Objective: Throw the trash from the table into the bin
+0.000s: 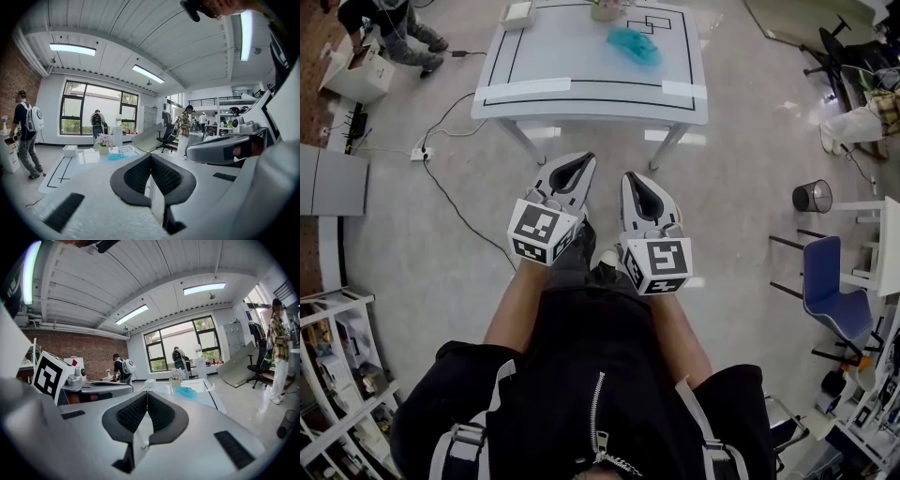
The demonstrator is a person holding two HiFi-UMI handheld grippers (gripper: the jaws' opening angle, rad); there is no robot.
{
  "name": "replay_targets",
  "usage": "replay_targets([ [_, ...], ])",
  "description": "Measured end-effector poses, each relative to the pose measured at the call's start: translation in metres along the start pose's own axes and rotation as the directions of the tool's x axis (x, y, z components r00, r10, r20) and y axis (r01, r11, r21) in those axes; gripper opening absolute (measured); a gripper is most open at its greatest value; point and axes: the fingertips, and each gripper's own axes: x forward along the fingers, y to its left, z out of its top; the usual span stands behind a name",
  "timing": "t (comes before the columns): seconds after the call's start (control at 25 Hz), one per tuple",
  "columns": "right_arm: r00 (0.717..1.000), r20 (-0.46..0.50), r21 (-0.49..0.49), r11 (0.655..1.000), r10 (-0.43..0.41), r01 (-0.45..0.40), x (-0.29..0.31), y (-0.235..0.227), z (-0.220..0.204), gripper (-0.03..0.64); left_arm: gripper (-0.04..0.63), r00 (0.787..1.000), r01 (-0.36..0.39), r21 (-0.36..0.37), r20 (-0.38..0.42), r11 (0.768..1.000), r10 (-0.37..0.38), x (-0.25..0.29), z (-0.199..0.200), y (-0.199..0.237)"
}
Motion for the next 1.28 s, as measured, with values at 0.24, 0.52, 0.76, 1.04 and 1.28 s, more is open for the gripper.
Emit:
replay_targets([
  [0.24, 1.0, -0.022, -0.012, 1.0, -0.009, 0.009, 0.034, -0.005, 0.004, 0.009, 0.005, 1.0, 0.019, -0.015, 0.004, 1.0, -0.019, 0.022, 0.002, 0.027],
  [0.52, 0.998, -0.045, -0.024, 0.999, -0.032, 0.031, 0.095, -0.014, 0.014, 0.009, 0.006, 0.999, 0.033, -0.033, 0.001, 0.999, -0.033, 0.053, 0.003, 0.085],
  [0.76, 0.997, -0.046, -0.035, 0.998, -0.057, 0.056, 0.148, -0.017, 0.031, 0.009, 0.006, 0.998, 0.062, -0.044, 0.011, 0.997, -0.062, 0.082, 0.014, 0.135],
  [1.04, 0.995, -0.056, -0.036, 0.996, -0.085, 0.083, 0.199, -0.018, 0.036, 0.009, 0.005, 0.995, 0.095, -0.053, 0.017, 0.994, -0.095, 0.105, 0.017, 0.179],
  [1.28, 0.994, -0.057, -0.045, 0.995, -0.089, 0.087, 0.24, -0.011, 0.043, 0.009, 0.006, 0.995, 0.097, -0.065, 0.036, 0.993, -0.095, 0.114, 0.023, 0.216],
])
